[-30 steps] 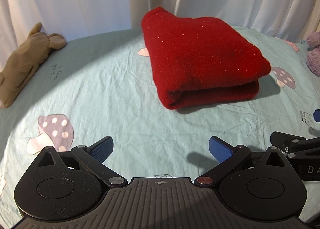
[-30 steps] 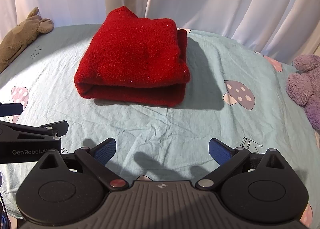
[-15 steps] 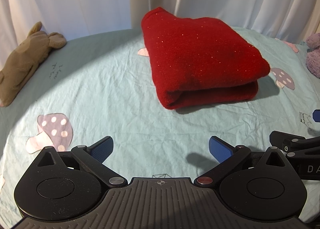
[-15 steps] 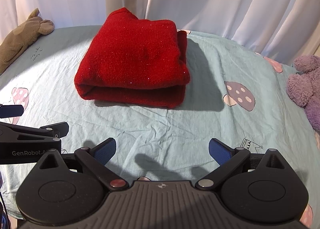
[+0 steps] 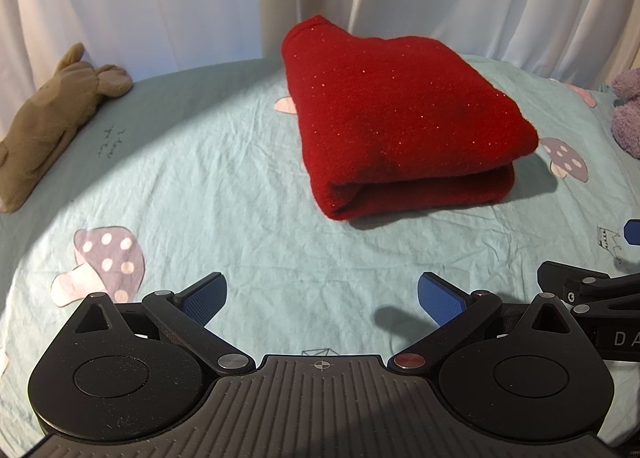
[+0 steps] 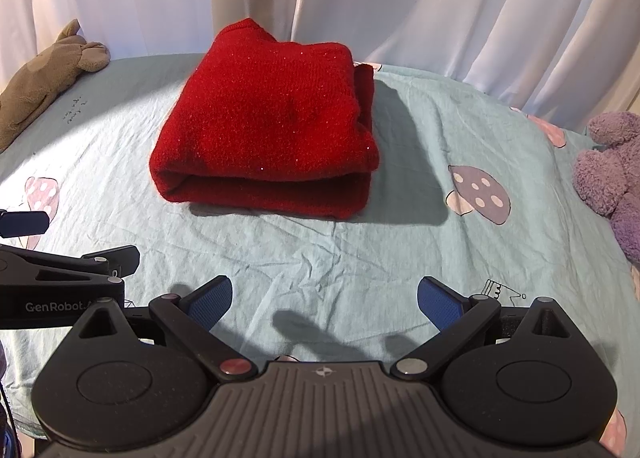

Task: Fold small clothes

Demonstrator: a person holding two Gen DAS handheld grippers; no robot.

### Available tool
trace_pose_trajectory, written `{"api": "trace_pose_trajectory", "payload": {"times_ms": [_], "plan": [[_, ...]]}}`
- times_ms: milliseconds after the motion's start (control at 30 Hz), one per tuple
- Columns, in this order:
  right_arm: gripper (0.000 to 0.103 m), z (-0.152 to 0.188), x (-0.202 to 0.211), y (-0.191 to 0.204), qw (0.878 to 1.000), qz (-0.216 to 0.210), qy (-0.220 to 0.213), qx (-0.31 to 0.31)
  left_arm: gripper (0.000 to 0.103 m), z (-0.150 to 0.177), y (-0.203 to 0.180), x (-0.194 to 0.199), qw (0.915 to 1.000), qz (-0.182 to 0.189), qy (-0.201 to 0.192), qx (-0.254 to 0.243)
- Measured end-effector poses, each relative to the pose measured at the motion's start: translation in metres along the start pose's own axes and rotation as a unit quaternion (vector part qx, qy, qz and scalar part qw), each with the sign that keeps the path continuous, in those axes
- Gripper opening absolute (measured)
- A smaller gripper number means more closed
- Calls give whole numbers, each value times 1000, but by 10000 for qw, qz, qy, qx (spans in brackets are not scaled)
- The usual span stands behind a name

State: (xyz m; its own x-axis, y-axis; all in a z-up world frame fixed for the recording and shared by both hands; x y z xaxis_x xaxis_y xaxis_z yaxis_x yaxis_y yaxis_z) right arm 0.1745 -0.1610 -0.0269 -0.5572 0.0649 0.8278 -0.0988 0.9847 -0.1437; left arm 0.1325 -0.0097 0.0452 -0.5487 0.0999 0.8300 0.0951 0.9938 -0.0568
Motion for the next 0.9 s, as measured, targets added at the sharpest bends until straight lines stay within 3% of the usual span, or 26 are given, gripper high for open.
{"api": "trace_pose_trajectory", "payload": {"times_ms": [900], "plan": [[99,0,0,2,10000,-10,-9,14,103,4,-11,1,10000,14,15,68]]}}
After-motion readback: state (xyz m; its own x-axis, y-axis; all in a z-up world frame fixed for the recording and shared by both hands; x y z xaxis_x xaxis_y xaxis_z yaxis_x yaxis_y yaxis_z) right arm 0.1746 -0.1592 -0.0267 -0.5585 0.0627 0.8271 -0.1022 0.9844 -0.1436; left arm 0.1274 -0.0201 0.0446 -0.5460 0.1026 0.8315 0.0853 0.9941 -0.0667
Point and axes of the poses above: each gripper's, at about its wrist camera, not at the fingertips, and x roughly against the way its jaws point, y to its left, z to its underside, the point moved 3 cm from there along -x, roughly the way its jaws point, and after that the axes turned 8 degrees about z, right-handed, at the moved point
